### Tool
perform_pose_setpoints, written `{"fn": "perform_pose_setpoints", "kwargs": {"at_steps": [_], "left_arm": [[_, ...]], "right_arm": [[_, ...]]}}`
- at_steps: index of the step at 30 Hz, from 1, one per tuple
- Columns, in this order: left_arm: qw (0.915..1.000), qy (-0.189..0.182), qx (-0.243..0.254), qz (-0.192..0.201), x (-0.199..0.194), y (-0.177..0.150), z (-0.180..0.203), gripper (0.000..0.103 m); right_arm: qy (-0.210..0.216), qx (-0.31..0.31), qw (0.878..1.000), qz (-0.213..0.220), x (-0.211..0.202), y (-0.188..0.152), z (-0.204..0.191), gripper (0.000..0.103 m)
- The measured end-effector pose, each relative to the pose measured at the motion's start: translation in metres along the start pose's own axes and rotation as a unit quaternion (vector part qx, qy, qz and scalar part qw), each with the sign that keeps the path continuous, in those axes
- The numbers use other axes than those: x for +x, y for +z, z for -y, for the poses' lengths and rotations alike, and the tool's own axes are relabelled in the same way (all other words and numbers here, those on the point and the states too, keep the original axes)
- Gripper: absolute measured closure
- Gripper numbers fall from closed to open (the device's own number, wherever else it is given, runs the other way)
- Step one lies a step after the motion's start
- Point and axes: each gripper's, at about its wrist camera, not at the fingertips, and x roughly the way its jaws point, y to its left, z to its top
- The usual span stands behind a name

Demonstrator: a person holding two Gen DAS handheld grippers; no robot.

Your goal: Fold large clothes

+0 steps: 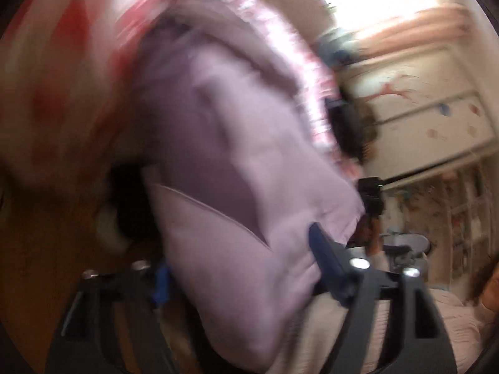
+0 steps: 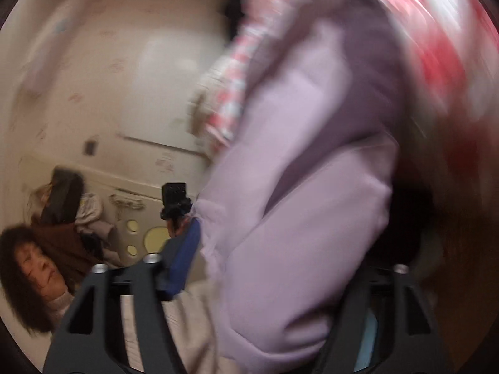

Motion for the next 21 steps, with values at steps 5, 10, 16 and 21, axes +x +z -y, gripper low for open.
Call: {"fn": "perform_pose_setpoints", "kwargs": {"at_steps": [5, 10, 16, 21], "left_arm": [[0.9902, -0.068, -0.104, 0.063, -0.006, -0.012, -0.081, 0.010], [0.9881, -0.113, -0.093, 0.046, 0.024, -0.009, -0.073, 0.008], [0.9947, -0.084, -0.057, 0.018, 0.067, -0.009, -0.028, 0.048], [0.9932, -0.058, -0.020, 0.098, 0.028, -0.018, 0.024, 0.087]], "right_arm": [[0.037, 0.082, 0.996, 0.018, -0.006, -0.013, 0.071, 0.020], [0.094, 0.073, 0.992, 0.045, -0.003, -0.002, 0.075, 0.016], [0.083, -0.007, 0.996, 0.045, 0.021, -0.004, 0.035, 0.064], [0.098, -0.057, 0.989, 0.093, 0.000, -0.012, -0.003, 0.075]]}}
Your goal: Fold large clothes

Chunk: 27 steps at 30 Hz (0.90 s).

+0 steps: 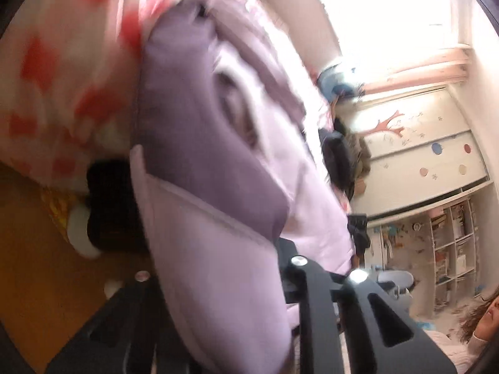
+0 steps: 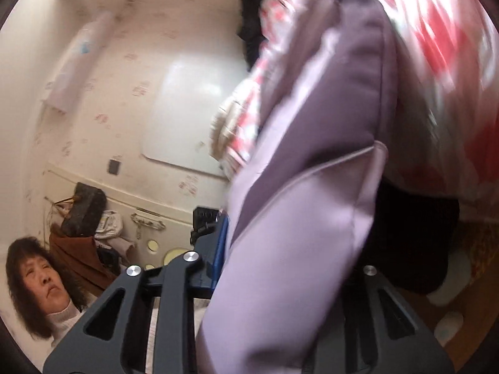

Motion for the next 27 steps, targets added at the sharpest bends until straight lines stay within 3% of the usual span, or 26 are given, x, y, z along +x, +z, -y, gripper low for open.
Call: {"fn": "perform_pose_setpoints", "kwargs": {"at_steps": [4, 7, 11, 15, 19, 23, 27], "left_arm": [[0.9964, -0.035, 0.069, 0.034, -0.043, -0.007, 0.049, 0.088], [0.9935, -0.065, 0.090, 0.025, -0.066, -0.018, 0.051, 0.088], [0.9978, -0.061, 0.021, -0.019, -0.053, -0.025, 0.001, 0.086], [0.9964, -0.081, -0.021, 0.013, -0.052, -0.028, -0.017, 0.086], [0.9911, -0.103, 0.010, 0.083, -0.074, 0.018, 0.022, 0.086], [0.9825, -0.119, 0.032, 0.140, -0.079, 0.085, 0.061, 0.085], [0.9764, -0.119, 0.027, 0.178, -0.057, 0.169, 0.087, 0.085]], "right_arm": [[0.027, -0.047, 0.998, -0.003, -0.008, -0.008, -0.041, 0.075], [0.048, -0.057, 0.997, -0.003, -0.019, -0.027, -0.051, 0.075], [0.036, -0.002, 0.999, -0.013, -0.027, -0.056, -0.006, 0.075], [0.079, 0.018, 0.997, 0.010, -0.020, -0.061, 0.006, 0.075], [0.123, -0.039, 0.991, 0.028, -0.018, -0.016, -0.026, 0.075], [0.165, -0.088, 0.980, 0.066, -0.008, 0.061, -0.062, 0.075], [0.161, -0.099, 0.976, 0.109, 0.007, 0.145, -0.078, 0.075]]}}
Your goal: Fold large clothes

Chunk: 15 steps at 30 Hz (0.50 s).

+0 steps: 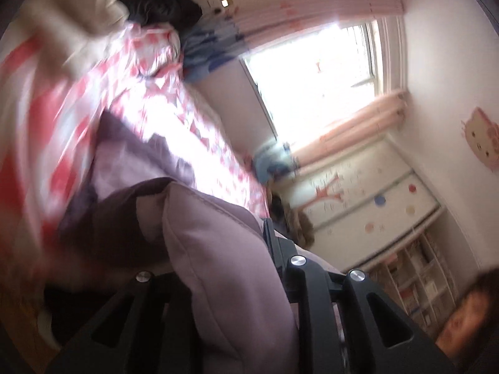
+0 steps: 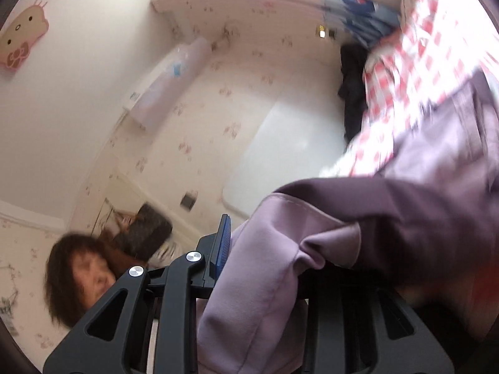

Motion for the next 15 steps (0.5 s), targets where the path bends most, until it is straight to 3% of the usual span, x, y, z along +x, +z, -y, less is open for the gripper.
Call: {"fn": "perform_pose_setpoints", "kwargs": {"at_steps": [4, 8, 10, 13, 15], "left_arm": [[0.9989, 0.014, -0.036, 0.027, 0.068, 0.079, -0.019, 0.085], [0.9939, 0.067, -0.076, 0.043, 0.143, 0.137, -0.071, 0.080], [0.9888, 0.097, -0.102, 0.048, 0.170, 0.142, -0.107, 0.079], [0.9724, 0.176, -0.148, 0.041, 0.216, 0.140, -0.180, 0.071], [0.9661, 0.194, -0.168, 0.029, 0.234, 0.130, -0.216, 0.071]], "right_arm": [[-0.048, 0.023, 0.997, 0.050, 0.024, 0.070, 0.030, 0.075], [-0.126, 0.094, 0.982, 0.100, 0.035, 0.129, 0.114, 0.074], [-0.175, 0.139, 0.967, 0.121, 0.034, 0.142, 0.169, 0.072], [-0.244, 0.199, 0.940, 0.131, 0.038, 0.140, 0.240, 0.071], [-0.247, 0.223, 0.933, 0.138, 0.035, 0.131, 0.269, 0.071]]}}
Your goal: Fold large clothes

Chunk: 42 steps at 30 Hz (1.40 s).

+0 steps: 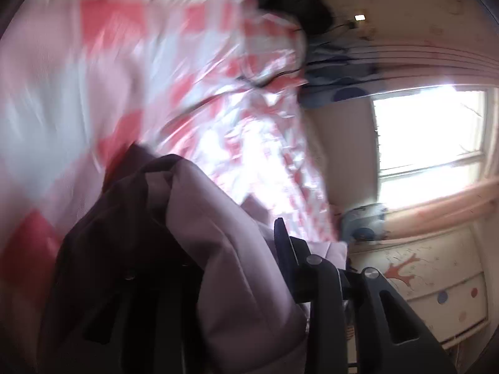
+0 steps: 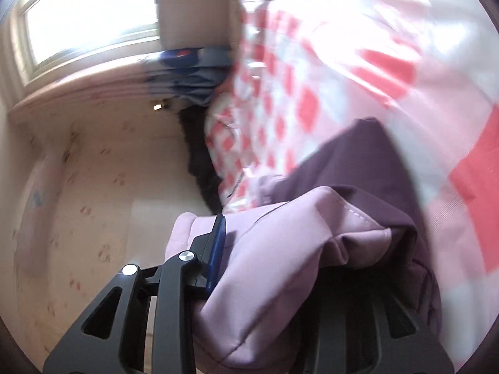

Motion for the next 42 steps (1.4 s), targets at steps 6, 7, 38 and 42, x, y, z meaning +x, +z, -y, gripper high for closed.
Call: {"fn": "perform_pose_setpoints", "kwargs": {"at_steps": [6, 7, 38, 42], "left_arm": [[0.9998, -0.007, 0.007, -0.020, 0.004, 0.000, -0.007, 0.057], [0.9996, -0.017, -0.006, -0.023, -0.004, 0.003, -0.001, 0.047], [0.9102, 0.257, 0.321, 0.049, 0.072, -0.069, 0.152, 0.007], [0.9102, 0.294, 0.291, 0.014, 0.116, -0.061, 0.120, 0.007]], "right_arm": [[0.027, 0.011, 0.999, -0.013, -0.006, 0.009, -0.004, 0.046], [0.036, 0.009, 0.999, -0.010, -0.008, 0.008, -0.008, 0.031], [-0.382, -0.456, 0.803, -0.042, 0.217, -0.032, -0.125, 0.006], [-0.424, -0.418, 0.795, -0.115, 0.254, -0.005, -0.078, 0.006]]}}
